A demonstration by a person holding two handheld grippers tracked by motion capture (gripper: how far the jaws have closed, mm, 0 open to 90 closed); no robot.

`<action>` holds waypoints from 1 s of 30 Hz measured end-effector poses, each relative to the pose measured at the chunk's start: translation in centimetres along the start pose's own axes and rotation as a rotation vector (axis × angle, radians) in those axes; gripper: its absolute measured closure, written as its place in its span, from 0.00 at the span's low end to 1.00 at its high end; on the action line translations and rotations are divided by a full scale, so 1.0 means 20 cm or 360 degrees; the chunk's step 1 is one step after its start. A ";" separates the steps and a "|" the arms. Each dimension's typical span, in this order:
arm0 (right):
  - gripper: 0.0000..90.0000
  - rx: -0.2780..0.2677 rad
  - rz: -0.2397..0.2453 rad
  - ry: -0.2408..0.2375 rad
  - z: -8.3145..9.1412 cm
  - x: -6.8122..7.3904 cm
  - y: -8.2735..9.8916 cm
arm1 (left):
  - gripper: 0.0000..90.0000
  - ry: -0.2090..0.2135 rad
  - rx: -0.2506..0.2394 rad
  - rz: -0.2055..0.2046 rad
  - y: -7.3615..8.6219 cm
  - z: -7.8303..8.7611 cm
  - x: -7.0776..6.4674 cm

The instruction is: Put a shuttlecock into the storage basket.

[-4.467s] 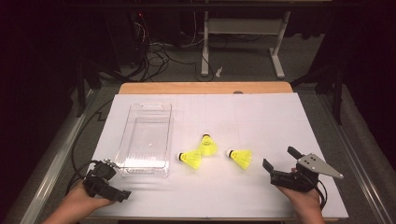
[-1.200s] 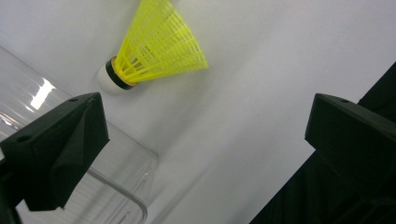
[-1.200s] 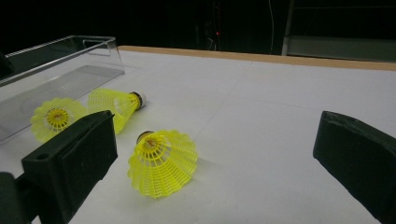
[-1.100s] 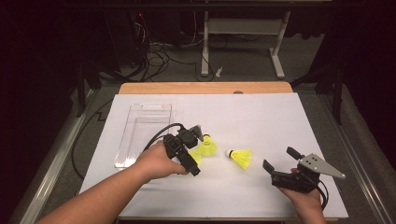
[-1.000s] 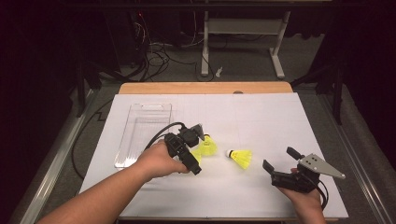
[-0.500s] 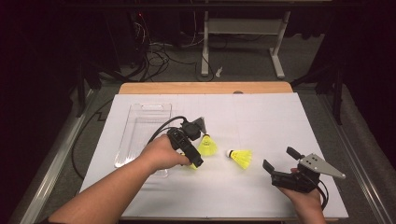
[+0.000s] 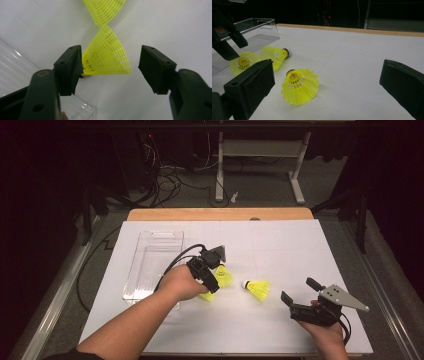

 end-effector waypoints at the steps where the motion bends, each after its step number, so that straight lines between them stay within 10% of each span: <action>1: 0.00 0.0000 0.0000 0.0000 0.00 0.00 0.00 | 0.44 0.0000 0.0000 0.0000 0.00 0.00 0.00; 30: 0.01 -0.0009 -0.0019 0.0008 0.01 -0.01 0.00 | 0.69 -0.0075 0.0058 -0.0018 0.00 -0.05 0.03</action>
Point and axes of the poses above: each handheld gripper's, and its own axes: z roughly backward along the jaws, y roughly out of its underside, x roughly to its left, the point moved 6 cm from there along -z, roughly forward along the jaws, and after that the axes turned 13 degrees about -z, right-handed, at the moved point
